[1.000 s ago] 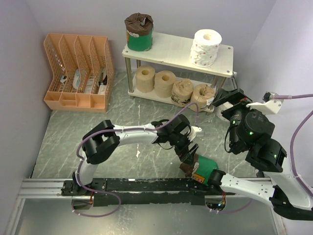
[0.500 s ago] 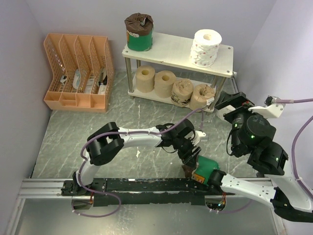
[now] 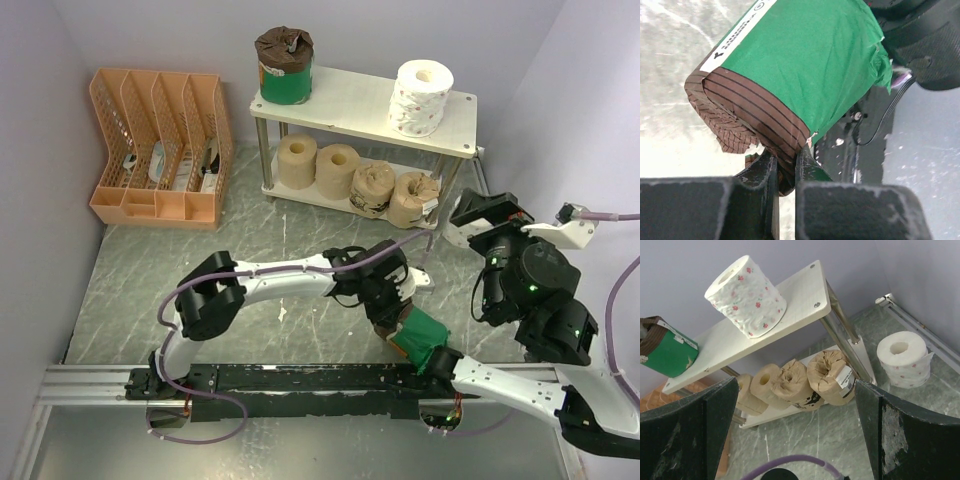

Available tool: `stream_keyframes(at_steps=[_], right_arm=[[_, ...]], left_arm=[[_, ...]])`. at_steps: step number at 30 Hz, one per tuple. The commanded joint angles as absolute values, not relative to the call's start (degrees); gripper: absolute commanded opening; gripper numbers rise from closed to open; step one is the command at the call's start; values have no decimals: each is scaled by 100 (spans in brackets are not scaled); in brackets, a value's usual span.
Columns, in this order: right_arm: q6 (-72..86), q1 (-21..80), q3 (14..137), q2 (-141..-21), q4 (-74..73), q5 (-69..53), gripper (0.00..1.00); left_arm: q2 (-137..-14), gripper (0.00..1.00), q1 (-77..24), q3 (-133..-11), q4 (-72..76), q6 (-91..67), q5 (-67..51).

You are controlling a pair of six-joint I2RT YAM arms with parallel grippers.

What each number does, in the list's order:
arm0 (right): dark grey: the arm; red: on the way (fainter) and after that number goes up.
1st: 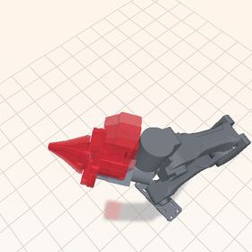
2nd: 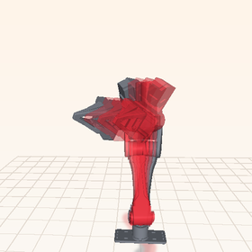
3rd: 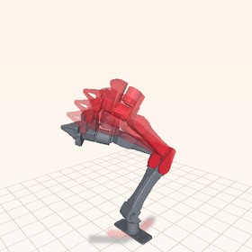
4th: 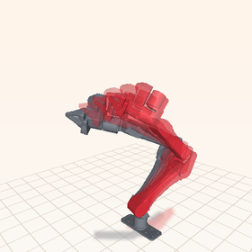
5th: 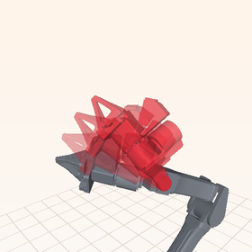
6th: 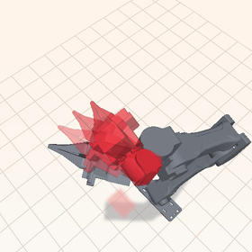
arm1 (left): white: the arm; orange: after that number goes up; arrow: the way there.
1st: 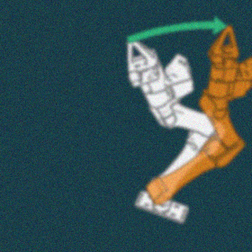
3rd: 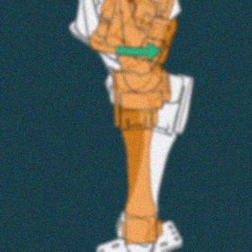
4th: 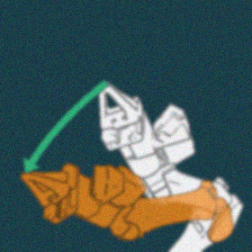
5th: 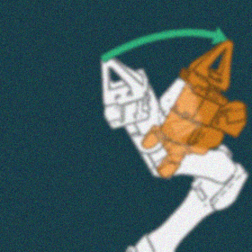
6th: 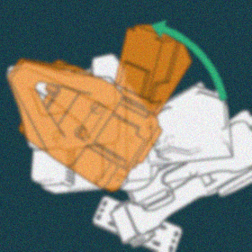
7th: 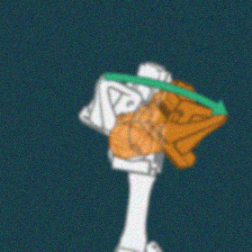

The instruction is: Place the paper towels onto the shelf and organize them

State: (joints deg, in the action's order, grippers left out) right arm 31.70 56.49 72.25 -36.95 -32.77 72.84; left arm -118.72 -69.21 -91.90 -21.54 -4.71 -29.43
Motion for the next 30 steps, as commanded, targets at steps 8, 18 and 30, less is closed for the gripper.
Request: stream_keyframes(at_steps=[8,18,30], right_arm=[[2575,5661,7109,-3511,-2485,7349,100],[1692,5652,6450,-3141,-1293,7230,100],[407,5657,4996,-2286,502,6952,98]], left_arm=[[-10175,7,-6702,-9941,-3691,4175,456],[-9664,7,-5874,-10687,-4740,7734,251],[-9819,7,-5157,-12275,-4388,11019,322]])
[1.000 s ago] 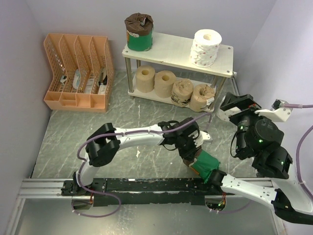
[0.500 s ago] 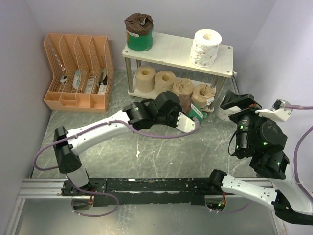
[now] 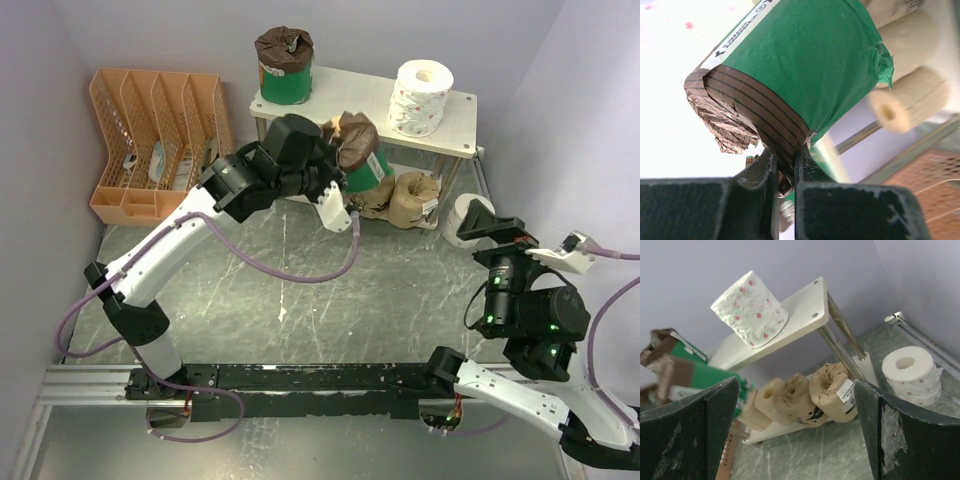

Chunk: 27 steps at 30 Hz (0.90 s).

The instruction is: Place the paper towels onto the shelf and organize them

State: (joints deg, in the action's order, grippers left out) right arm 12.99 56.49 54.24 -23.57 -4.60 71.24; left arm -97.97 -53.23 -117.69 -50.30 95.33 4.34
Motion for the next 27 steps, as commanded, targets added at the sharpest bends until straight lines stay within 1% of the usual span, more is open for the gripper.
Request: stream_keyframes(at_steps=[1,3,6,7,11,14,16,18,20,24,27], right_arm=[[377,5651,4894,-2273,569,6840,98],[444,5657,4782,-2259,587,6653,98],[511,5652,4670,-2253,617,6374,98],[506,5657,4676,-2281,619,6346,98],[518,5651,4937,-2521,222,6718,99],[441,5652,4927,-2510,288,6665,100],[361,5652,4801,-2418,457,6584,100],[374,5657,4729,-2339,481,6589,100],[464,5655,4684,-2277,414,6640,100],[512,5655,4417,-2182,607,6636,100],[574,5659,4360,-2278,536,6670,100]], left_arm=[[-9814,7,-5062,-12301,-4237,11268,260],[-9923,7,-4905,-12553,-4096,11549,169],[-10365,10,-4710,-13419,-4360,11611,-2],[-10426,10,-4645,-13542,-4326,11663,-39],[-10455,17,-4385,-13364,-3815,11851,-215],[-10671,26,-4243,-13606,-3714,11568,-341],[-10722,31,-4117,-13666,-3768,11461,-482],[-10662,33,-3961,-13378,-3424,11489,-655],[-10666,33,-3850,-13212,-3089,11552,-779],[-10965,36,-3732,-13397,-2683,11421,-1000],[-11089,38,-3687,-13224,-2015,11453,-1064]])
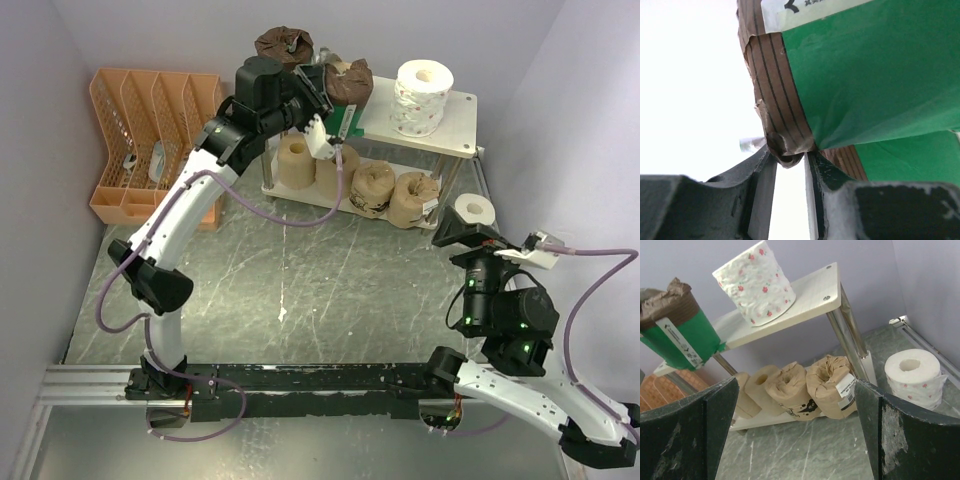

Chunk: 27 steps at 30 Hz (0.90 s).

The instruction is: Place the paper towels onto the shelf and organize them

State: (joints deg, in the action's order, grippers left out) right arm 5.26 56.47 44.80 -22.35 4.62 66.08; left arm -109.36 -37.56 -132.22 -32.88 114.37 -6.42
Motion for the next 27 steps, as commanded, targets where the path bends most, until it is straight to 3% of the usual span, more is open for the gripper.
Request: stream_keyframes(at_steps=[1,15,21,27], right_arm=[[594,5657,4353,-2311,510,6683,100],[194,5653,4072,-2540,984,6707,100],[53,5658,4035,-2699,1133,6673,100],[64,5648,3963,-2807,1262,6552,100]], left_arm=[[-11181,38,-3672,-13241,-1920,11497,-1077],[-11692,36,-3671,-13228,-1151,11517,-806],[-12037,51,-3663,-13355,-196,11508,-650],[-12513,53,-3643,-13744,357,11718,-424]])
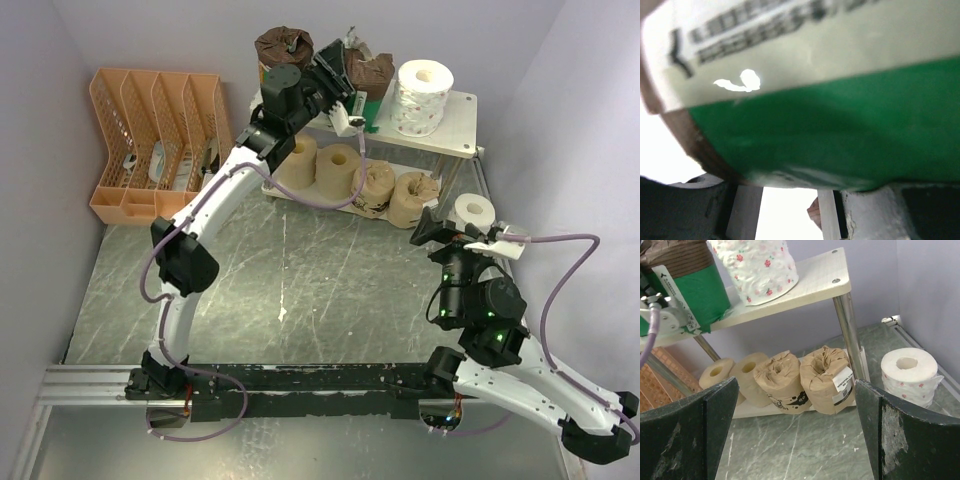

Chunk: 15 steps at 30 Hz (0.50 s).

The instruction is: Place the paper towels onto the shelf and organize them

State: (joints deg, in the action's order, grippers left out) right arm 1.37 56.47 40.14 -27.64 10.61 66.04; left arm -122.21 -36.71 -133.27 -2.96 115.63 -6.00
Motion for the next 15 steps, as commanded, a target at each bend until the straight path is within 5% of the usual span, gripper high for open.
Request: stream_keyframes(at_steps=[1,6,15], right_arm=[[76,5644,3971,-2826,1251,6543,100],[104,5644,3899,-2807,1291,6487,100],[34,5645,3785,-2829,1390,6472,100]], left_arm=[[-12543,53,-3637,-13739,409,11730,-398],[-12551,60,-3615,-13434,1076,11760,-371],[-12307,100,-3619,-12990,2193,11347,-537]])
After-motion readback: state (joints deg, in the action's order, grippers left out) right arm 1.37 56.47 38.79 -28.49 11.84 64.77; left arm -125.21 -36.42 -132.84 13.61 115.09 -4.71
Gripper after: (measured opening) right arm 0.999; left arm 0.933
